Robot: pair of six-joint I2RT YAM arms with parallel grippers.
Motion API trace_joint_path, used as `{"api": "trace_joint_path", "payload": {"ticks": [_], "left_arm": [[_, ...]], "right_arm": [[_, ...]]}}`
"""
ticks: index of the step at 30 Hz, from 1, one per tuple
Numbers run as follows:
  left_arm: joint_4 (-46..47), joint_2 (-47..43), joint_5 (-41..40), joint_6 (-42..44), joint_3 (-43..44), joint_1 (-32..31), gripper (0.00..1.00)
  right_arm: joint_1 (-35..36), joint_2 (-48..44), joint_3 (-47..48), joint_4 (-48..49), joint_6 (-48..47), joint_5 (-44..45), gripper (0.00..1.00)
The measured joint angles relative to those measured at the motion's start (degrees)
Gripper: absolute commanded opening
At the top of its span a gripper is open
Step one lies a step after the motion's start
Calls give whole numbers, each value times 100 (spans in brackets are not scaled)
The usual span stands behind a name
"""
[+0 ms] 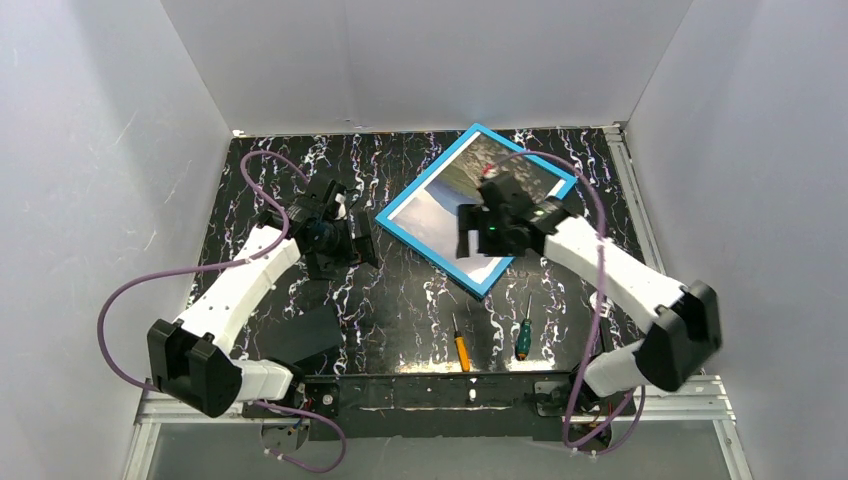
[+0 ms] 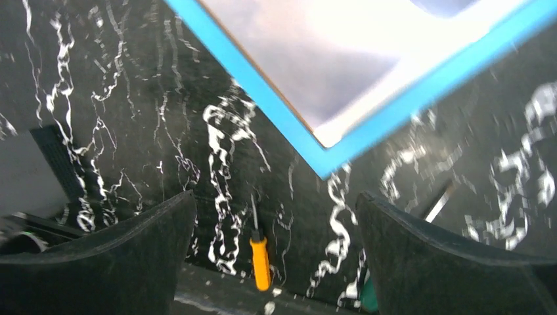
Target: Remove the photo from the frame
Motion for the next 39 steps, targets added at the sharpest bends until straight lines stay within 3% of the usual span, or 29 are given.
{"api": "trace_joint_path", "payload": {"ticks": [3, 8, 14, 26, 39], "left_arm": [[-238, -68, -282, -68, 63, 2, 100], [-625, -332, -621, -66, 262, 4, 100], [-1051, -463, -774, -63, 398, 79, 100], [-1010, -391, -376, -66, 345, 391, 100], [-708, -380, 155, -142, 140, 564, 100]], "right_arm": [[525, 859, 586, 223, -791, 59, 87], [699, 1932, 1381, 295, -2024, 90, 75], [894, 2422, 1488, 299, -3272, 111, 56], [1117, 3193, 1519, 284, -3915, 125, 58], [1117, 3329, 1259, 505, -4000, 260, 42]]}}
